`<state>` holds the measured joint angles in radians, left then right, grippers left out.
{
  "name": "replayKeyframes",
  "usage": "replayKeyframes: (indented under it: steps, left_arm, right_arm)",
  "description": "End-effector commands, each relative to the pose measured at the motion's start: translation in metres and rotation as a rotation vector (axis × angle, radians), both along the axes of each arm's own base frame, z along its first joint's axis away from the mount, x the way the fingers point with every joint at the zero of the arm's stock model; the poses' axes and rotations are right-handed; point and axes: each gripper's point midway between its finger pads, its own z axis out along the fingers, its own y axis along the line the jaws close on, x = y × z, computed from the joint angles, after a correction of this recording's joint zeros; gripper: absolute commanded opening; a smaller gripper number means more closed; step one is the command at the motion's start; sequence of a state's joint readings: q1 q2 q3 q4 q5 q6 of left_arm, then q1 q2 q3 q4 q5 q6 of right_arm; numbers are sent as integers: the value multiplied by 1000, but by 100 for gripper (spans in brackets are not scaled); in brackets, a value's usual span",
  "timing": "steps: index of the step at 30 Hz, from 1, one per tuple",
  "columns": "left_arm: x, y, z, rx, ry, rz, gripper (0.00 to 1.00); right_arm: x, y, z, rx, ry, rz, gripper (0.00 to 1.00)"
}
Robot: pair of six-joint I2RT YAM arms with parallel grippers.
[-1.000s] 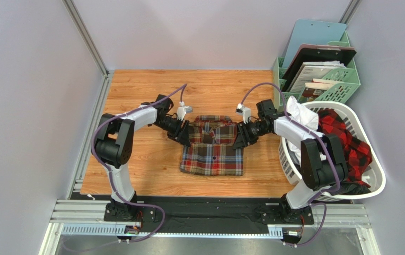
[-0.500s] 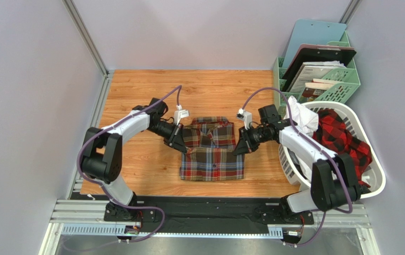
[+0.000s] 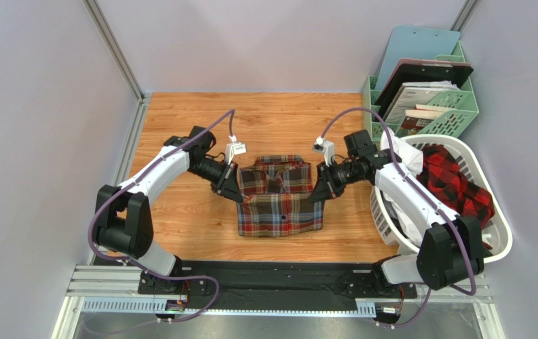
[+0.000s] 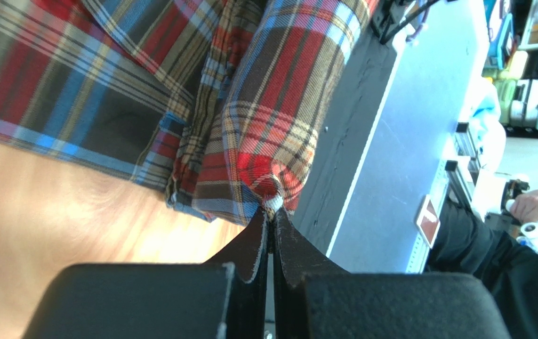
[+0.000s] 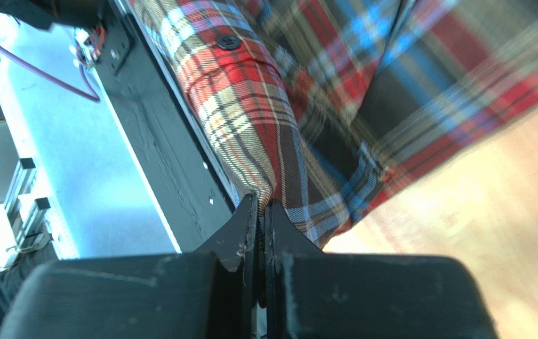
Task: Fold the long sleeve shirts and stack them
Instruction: Fold the shirt
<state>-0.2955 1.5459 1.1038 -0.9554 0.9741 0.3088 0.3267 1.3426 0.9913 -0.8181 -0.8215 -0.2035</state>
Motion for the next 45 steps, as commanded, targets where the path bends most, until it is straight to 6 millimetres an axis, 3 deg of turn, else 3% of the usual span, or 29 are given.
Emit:
replayKeyframes:
  steps: [1,3,4,5,6,7,9,10,12,14,16,18,21,22,23,24,26,28,29,33,34,36,38,39,40,41,43,44,45]
  left_arm:
    - [28,2,44,-58,-133,-15,0]
    - [47,4,52,-44,-169,-5,0]
    - [57,4,44,-34,-144,0,0]
    - [67,6,40,-7,-147,13,0]
    - [81,5,43,3,-171,24,0]
    - [93,4,28,30,-140,34,0]
    - [123,4,18,78,-159,74,0]
    - [133,3,-1,102,-118,87,0]
    - [158,4,-16,138,-120,141,0]
    - [171,4,-44,179,-63,177,0]
    - [181,5,-62,217,-11,211,0]
    - [183,6,-69,237,11,219,0]
    - [165,10,-74,264,45,204,0]
    - [155,11,-77,277,54,187,0]
    - [139,16,-86,295,96,180,0]
    - [130,17,-81,291,94,175,0]
    - [103,23,-89,298,134,153,0]
    - [90,23,-75,262,102,137,0]
    - [78,24,-75,254,120,131,0]
    - [67,21,-32,179,31,112,0]
    - [65,22,-27,181,23,108,0]
    - [72,21,-13,170,-21,109,0]
    - [84,19,-7,170,-41,122,0]
    - [91,19,-13,178,-27,128,0]
    - [99,20,-18,190,-27,146,0]
    - [110,20,-19,189,-36,160,0]
    - [127,26,-43,225,8,196,2]
    - [137,27,-46,229,7,205,2]
    - [141,30,-67,257,65,216,2]
  right_arm:
    - [38,14,52,54,-127,37,0]
    - [52,16,56,46,-136,51,0]
    - [64,15,42,23,-91,46,0]
    - [77,16,51,19,-111,46,0]
    - [88,15,44,1,-111,49,0]
    - [103,10,23,-33,-73,34,0]
    - [131,9,13,-58,-75,17,0]
    - [146,4,-15,-84,-16,1,0]
    - [173,4,-22,-92,-25,-22,0]
    - [188,4,-55,-115,33,-45,0]
    - [196,7,-70,-114,60,-73,0]
    - [187,7,-92,-128,112,-82,0]
    - [172,10,-95,-131,117,-66,0]
    - [156,10,-104,-134,151,-57,0]
    - [148,11,-104,-134,163,-54,0]
    - [137,17,-96,-131,150,-37,0]
    - [108,20,-103,-128,198,-24,0]
    - [84,24,-92,-101,215,-16,0]
    - [78,24,-86,-94,215,-18,0]
    - [66,25,-44,-44,187,-37,0]
    - [67,25,-27,-21,147,-40,0]
    - [71,27,-11,-6,106,-42,0]
    - [78,27,-12,-23,89,-41,0]
    - [87,28,-12,-31,70,-43,0]
    - [95,26,-18,-50,62,-43,0]
    - [100,27,-39,-70,109,-41,0]
    - [117,26,-53,-82,120,-45,0]
    - [122,23,-77,-104,166,-46,0]
    - [137,22,-84,-111,153,-62,0]
